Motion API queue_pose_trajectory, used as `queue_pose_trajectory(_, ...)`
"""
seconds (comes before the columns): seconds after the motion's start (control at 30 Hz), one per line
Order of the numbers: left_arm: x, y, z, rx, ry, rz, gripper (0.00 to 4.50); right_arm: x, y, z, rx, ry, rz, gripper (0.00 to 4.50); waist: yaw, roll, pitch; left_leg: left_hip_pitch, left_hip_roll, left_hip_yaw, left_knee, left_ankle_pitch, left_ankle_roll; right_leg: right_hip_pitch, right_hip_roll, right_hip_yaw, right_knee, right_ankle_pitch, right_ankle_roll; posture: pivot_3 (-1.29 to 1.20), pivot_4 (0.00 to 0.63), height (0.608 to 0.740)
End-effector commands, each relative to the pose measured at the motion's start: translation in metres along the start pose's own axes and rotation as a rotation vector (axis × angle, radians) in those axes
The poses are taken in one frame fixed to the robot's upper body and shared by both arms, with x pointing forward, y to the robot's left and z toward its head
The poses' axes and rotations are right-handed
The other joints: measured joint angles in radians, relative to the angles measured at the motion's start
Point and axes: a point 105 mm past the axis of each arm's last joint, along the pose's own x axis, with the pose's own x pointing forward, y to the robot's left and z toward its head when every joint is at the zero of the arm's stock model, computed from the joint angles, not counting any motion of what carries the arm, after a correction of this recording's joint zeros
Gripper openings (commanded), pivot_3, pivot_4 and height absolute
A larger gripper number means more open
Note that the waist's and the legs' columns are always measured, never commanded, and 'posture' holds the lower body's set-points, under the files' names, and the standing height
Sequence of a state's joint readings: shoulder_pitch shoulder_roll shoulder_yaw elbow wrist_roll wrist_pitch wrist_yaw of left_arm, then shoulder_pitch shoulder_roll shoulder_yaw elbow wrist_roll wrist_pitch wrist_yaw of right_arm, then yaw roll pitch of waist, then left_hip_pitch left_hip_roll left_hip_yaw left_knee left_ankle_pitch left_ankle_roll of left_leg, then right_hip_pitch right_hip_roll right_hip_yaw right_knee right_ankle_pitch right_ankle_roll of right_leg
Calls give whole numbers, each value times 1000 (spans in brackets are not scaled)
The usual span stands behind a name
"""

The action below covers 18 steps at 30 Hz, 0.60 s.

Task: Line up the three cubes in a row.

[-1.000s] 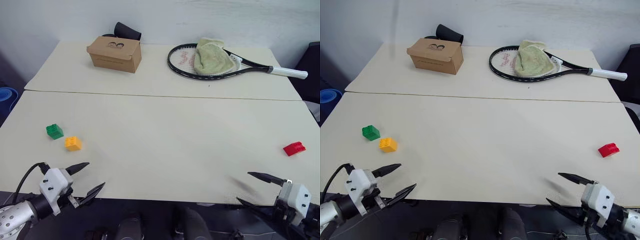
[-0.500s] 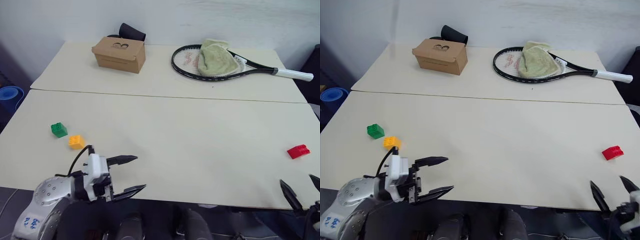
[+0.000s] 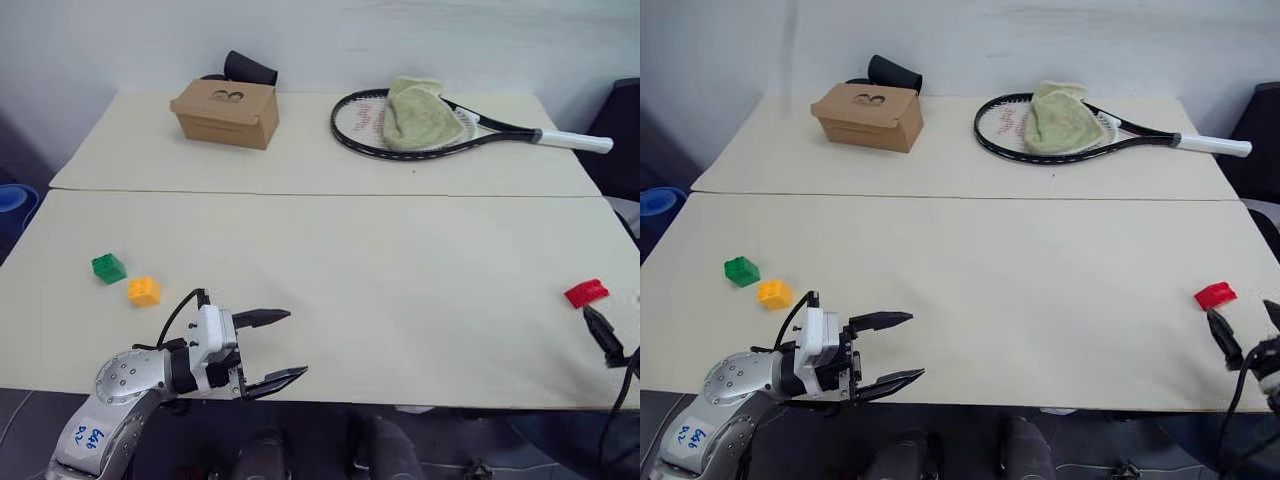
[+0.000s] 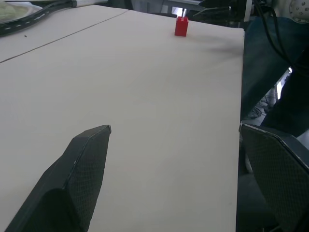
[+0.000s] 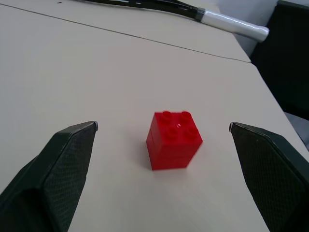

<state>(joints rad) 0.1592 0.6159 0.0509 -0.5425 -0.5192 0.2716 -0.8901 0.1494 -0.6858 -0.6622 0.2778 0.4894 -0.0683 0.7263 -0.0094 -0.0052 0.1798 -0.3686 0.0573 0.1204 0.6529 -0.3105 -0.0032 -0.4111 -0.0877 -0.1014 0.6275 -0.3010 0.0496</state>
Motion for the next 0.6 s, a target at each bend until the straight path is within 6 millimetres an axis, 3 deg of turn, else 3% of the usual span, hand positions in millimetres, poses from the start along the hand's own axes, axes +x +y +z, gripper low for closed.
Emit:
queue_pose_trajectory(0.03, -2, -4, 11, 39, -21, -16, 4477, 25, -19, 8, -9, 39, 29, 4500, 4, 0, 0, 0, 0, 1, 0, 0, -1, 0, 1, 0, 0, 0, 0, 0, 150, 740)
queue_pose_trajectory(0.17, 0, -6, 14, 39, -25, -39, 4477, 47, -32, 16, -12, 82, 50, 4500, -4, 2, 0, 1, -1, 5, 4, 1, 3, 0, 5, 7, 1, 3, 4, 0, 150, 740)
queue_pose_trajectory(0.47, 2, -6, 13, 38, -23, -49, 4477, 64, -19, 5, 37, 193, 180, 4500, 5, 1, -1, 0, 3, 7, 6, 2, -3, 0, 8, 9, 0, 3, 3, 0, 150, 740)
queue_pose_trajectory(0.6, 0, -5, 13, 41, -14, -51, 4477, 66, -25, 1, 41, 219, 145, 4500, 3, 1, -1, 1, 4, 8, 8, 2, -3, 0, 8, 10, 0, 3, 3, 0, 150, 740)
